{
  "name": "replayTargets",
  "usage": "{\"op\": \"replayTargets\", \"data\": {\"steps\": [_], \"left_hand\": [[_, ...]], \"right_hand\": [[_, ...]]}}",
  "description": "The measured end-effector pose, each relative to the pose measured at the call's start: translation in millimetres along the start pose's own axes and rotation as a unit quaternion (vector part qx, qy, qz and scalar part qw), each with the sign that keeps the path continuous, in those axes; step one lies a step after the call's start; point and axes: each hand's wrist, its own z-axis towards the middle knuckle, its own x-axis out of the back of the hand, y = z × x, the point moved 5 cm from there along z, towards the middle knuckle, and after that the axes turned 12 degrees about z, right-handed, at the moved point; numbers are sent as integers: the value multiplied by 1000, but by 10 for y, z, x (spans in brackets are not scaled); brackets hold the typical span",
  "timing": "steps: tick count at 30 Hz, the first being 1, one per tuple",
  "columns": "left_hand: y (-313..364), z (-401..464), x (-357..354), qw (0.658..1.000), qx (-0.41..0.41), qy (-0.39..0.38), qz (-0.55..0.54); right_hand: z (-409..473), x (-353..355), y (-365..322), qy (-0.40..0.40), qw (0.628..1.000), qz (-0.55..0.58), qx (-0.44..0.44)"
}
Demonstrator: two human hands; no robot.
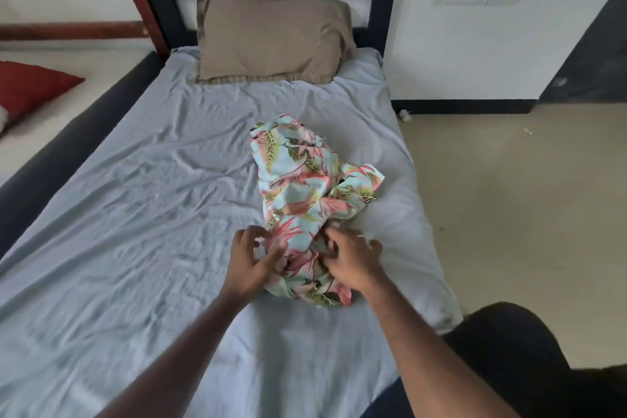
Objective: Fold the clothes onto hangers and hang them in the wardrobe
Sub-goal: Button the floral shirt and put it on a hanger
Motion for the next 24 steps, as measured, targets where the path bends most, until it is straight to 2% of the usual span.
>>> {"op": "replayTargets", "data": {"steps": [1, 3, 6, 7, 9, 11, 12, 13, 16, 18, 20, 21, 22, 24], "left_hand": [[66, 18, -26, 999, -7, 18, 46], [297, 61, -139, 995, -40, 7, 97], [670, 126, -485, 968, -100, -94, 210], [756, 129, -624, 948, -120, -127, 266], [807, 154, -866, 906, -130, -190, 356], [828, 151, -1027, 880, -129, -261, 376], [853, 117, -1089, 874, -134, -299, 359], [874, 69, -1139, 867, -144, -337, 337], [978, -97, -1177, 844, -204, -406, 285], [1041, -92, -1110, 869, -221, -387, 216], [1060, 78, -995, 924, -188, -303, 140], [1057, 201, -920, 949, -168, -239, 119], [1059, 332, -838, 965, -162, -173, 109], [1159, 562, -679, 973, -193, -76, 103]], "right_hand": [[-52, -68, -27, -13, 1000, -8, 9], [-171, -142, -72, -65, 998, -17, 12], [-257, -99, 44, -144, 989, 34, -26], [-260, -31, 125, -129, 989, 70, -33], [-210, 150, 317, -28, 990, 135, -37], [-144, 350, 502, 118, 973, 189, -51], [-114, 432, 586, 166, 961, 211, -69], [-48, 475, 660, 186, 951, 231, -89], [156, 479, 778, 148, 934, 284, -160], [230, 466, 714, 120, 945, 268, -142], [237, 498, 581, 125, 948, 276, -94], [221, 520, 528, 135, 935, 318, -75], [180, 573, 463, 144, 907, 390, -65], [110, 695, 376, 129, 831, 539, -55]]}}
